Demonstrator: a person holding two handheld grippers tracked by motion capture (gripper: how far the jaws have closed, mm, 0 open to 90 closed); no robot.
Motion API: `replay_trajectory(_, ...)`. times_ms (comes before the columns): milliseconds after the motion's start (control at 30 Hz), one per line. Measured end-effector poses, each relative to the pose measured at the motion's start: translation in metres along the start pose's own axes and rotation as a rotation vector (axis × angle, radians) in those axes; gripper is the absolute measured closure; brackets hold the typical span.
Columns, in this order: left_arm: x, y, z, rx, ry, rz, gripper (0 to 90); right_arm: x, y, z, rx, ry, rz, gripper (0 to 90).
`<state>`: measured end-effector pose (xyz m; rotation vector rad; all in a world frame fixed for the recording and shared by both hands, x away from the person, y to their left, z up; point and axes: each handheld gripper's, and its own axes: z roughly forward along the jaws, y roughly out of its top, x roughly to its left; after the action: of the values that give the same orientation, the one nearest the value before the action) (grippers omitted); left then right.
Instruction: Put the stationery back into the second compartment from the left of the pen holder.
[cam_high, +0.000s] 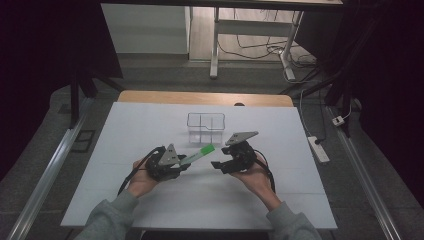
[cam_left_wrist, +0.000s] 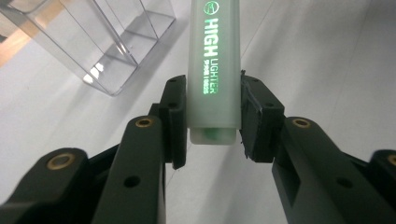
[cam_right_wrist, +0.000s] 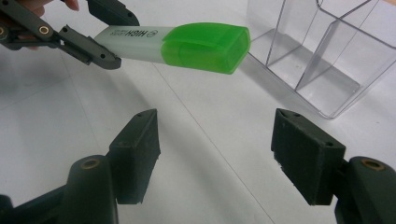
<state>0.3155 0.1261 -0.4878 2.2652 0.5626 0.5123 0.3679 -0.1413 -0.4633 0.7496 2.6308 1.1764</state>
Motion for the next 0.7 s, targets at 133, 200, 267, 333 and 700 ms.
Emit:
replay_trajectory(133, -0.004, 0.001, 0.005, 0.006, -0.006, 0.015, 64.3, 0.001, 0.000, 0.003, -0.003, 0.012, 0.010, 31.9)
replay_trajectory(200, -0.007, 0.002, 0.007, 0.002, -0.004, 0.025, 64.4, 0.002, 0.001, 0.004, -0.008, 0.019, 0.014, 32.1)
replay_trajectory(267, -0.010, 0.003, 0.008, -0.003, -0.004, 0.036, 64.3, 0.002, 0.001, 0.005, -0.011, 0.024, 0.024, 33.0)
replay_trajectory(333, -0.012, 0.004, 0.010, -0.009, -0.007, 0.041, 64.3, 0.002, 0.001, 0.005, -0.018, 0.035, 0.040, 33.7)
replay_trajectory(700, -0.020, 0.004, 0.020, 0.029, 0.006, 0.073, 64.2, 0.003, 0.001, 0.008, -0.022, 0.031, 0.088, 42.1)
